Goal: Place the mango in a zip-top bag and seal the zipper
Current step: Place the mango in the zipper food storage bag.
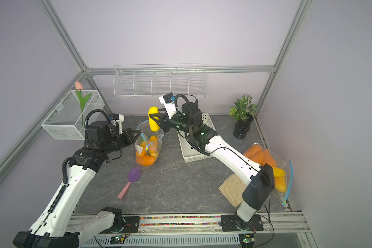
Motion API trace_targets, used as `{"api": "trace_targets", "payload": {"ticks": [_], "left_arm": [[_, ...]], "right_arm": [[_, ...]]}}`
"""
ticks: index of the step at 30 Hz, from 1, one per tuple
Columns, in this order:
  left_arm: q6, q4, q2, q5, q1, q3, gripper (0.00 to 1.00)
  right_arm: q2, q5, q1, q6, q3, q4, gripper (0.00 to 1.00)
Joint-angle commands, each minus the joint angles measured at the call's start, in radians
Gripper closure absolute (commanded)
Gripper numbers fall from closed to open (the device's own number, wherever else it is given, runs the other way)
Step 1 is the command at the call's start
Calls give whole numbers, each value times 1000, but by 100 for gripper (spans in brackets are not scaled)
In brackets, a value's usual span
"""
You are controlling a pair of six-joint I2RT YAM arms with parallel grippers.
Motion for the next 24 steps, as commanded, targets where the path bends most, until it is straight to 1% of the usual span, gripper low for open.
{"api": "trace_targets", "payload": {"ticks": [1, 2, 3, 4, 6, 7, 10, 12, 14, 17, 18, 19, 22, 24], "left_arm": [[-10, 16, -7, 11, 4, 30, 100], [-12, 17, -8, 12, 5, 30, 100], [-14, 17, -11, 11, 5, 30, 100], [-13, 16, -12, 11, 4, 30, 100], [-12, 13, -15, 9, 5, 30, 100], [-9, 12, -16, 8, 4, 31, 100], [0, 8, -11, 8, 5, 41, 100], [13, 7, -1, 17, 4, 55, 100], [33, 4, 12, 36, 4, 81, 100], [82, -18, 40, 61, 0, 145, 100], [104, -35, 51, 59, -7, 173, 100], [126, -52, 62, 58, -16, 198, 100], [194, -89, 99, 57, -58, 264, 100], [246, -122, 131, 54, -98, 308, 100]], "right_arm": [[108, -45, 5, 20, 33, 56, 64], [126, -33, 4, 22, 44, 53, 59], [145, -26, 3, 21, 61, 28, 53], [153, -26, 1, 11, 78, -1, 42], [147, -26, -2, -11, 82, -37, 13], [129, -26, -6, -23, 71, -49, 7], [32, 2, -24, -83, -16, -42, 1], [-47, 21, -43, -152, -89, -38, 5], [-115, 11, -70, -221, -155, -43, 6], [-217, -104, -133, -402, -261, -77, 6], [-245, -148, -144, -485, -291, -93, 6], [-279, -189, -149, -607, -332, -118, 8], [-329, -200, -149, -818, -392, -162, 10], [-335, -182, -149, -888, -388, -188, 9]]}}
